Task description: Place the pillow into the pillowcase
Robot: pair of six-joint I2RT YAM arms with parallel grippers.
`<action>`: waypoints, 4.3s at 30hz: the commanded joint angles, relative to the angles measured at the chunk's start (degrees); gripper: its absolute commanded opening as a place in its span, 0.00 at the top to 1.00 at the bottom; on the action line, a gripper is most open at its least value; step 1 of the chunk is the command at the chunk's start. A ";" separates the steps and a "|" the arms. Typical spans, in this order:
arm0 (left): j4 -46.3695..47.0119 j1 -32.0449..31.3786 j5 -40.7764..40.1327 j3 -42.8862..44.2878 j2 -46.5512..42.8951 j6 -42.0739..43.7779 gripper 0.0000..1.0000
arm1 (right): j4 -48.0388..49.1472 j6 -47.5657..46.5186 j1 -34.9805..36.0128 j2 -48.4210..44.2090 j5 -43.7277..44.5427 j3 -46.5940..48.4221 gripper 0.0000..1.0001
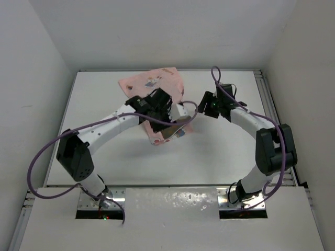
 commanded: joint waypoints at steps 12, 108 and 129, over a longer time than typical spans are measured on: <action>19.66 -2.40 -18.11 -19.70 4.80 -0.20 0.10 | 3.89 -5.99 9.35 6.24 4.50 -2.95 0.27; 15.19 -7.32 -58.37 47.98 -6.10 15.16 1.00 | -14.10 -27.44 6.45 -27.34 9.28 39.68 1.00; 16.33 -5.74 -54.33 41.65 -2.94 13.15 1.00 | 9.00 -39.47 25.70 -20.38 -6.74 16.38 0.01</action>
